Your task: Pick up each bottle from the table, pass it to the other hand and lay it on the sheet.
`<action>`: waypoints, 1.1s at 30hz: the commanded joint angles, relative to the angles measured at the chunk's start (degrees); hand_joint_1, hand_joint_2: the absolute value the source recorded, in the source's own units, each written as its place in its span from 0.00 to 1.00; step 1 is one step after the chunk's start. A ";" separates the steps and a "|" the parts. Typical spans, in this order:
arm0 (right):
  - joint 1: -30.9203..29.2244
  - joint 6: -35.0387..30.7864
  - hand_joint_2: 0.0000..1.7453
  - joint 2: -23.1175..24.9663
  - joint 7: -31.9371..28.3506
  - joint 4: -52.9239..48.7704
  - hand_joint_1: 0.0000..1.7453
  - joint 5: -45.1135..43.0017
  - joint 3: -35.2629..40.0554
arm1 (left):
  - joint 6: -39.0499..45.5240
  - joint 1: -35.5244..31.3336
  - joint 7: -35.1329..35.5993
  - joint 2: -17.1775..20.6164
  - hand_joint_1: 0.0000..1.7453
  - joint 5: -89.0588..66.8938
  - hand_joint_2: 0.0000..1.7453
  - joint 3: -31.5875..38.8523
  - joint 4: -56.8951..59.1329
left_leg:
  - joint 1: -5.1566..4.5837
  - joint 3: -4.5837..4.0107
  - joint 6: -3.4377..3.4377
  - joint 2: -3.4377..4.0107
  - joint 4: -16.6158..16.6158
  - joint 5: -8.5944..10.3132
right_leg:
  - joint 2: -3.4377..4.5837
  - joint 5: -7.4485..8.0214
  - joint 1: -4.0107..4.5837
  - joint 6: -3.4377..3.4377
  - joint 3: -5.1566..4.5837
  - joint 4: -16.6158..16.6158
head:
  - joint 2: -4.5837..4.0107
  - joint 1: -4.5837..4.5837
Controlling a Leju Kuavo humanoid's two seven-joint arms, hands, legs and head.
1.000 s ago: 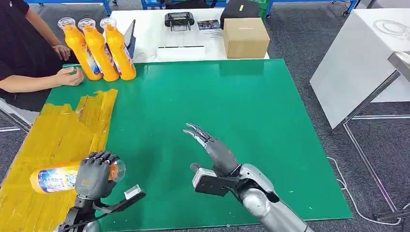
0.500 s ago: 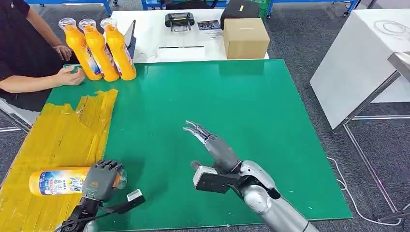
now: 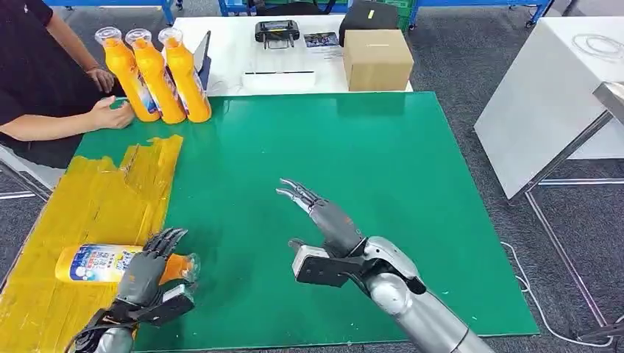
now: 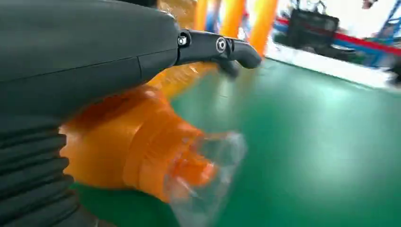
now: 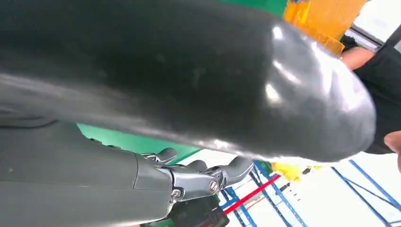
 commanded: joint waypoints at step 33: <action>28.16 -33.95 0.00 17.94 -23.00 -9.87 0.00 4.67 -9.76 | -14.68 16.07 -2.93 -17.80 0.00 40.27 0.00 -8.02 -43.79 | -0.01 -0.30 0.00 0.00 0.00 -0.14 | 0.02 -0.10 0.00 0.00 -0.46 -0.04 | 0.00 0.02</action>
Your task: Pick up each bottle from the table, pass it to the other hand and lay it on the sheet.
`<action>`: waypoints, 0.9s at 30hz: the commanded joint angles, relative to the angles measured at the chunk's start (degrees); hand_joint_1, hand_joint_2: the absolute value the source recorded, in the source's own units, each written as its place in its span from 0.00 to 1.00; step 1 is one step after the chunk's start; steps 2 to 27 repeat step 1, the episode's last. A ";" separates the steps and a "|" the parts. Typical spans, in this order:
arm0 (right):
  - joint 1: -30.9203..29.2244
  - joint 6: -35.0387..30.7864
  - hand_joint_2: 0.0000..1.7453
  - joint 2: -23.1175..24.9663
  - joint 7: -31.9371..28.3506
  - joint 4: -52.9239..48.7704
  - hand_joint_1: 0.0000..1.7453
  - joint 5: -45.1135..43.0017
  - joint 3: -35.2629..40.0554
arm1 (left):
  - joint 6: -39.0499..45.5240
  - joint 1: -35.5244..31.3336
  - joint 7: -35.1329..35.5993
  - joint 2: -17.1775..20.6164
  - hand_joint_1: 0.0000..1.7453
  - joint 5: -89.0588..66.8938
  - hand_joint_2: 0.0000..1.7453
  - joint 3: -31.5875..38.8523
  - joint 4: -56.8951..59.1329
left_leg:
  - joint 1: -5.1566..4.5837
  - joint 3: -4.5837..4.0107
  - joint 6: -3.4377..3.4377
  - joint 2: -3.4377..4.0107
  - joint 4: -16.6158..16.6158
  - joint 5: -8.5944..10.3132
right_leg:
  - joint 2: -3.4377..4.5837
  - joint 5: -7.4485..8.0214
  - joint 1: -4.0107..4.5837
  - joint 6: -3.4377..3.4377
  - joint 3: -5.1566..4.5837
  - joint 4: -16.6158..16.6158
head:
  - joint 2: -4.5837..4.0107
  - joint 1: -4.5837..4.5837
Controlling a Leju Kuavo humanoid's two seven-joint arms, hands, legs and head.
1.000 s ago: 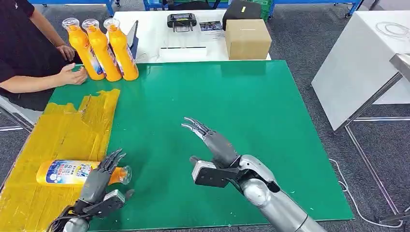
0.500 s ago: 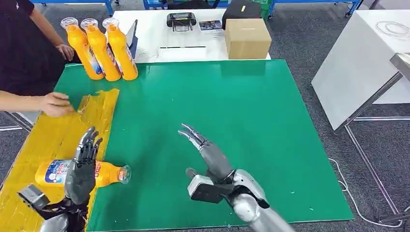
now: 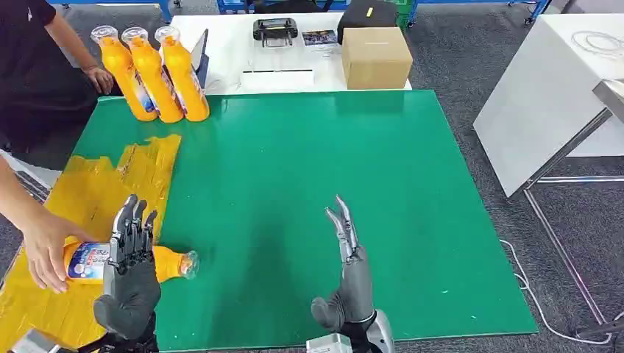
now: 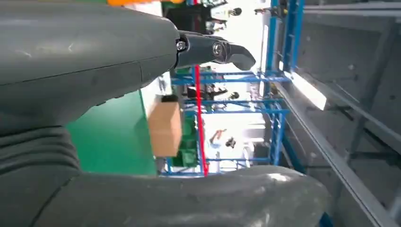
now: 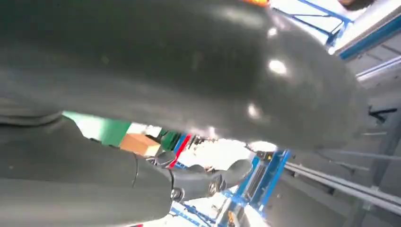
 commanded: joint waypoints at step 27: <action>2.13 -4.87 0.00 1.58 -0.80 0.67 0.00 1.81 -0.67 | 16.77 0.60 0.22 3.83 0.00 -6.22 0.00 -10.88 -1.05 | 0.01 0.28 0.00 -0.06 0.03 -0.16 | -0.02 -0.17 0.01 -0.04 0.29 0.03 | 0.00 0.02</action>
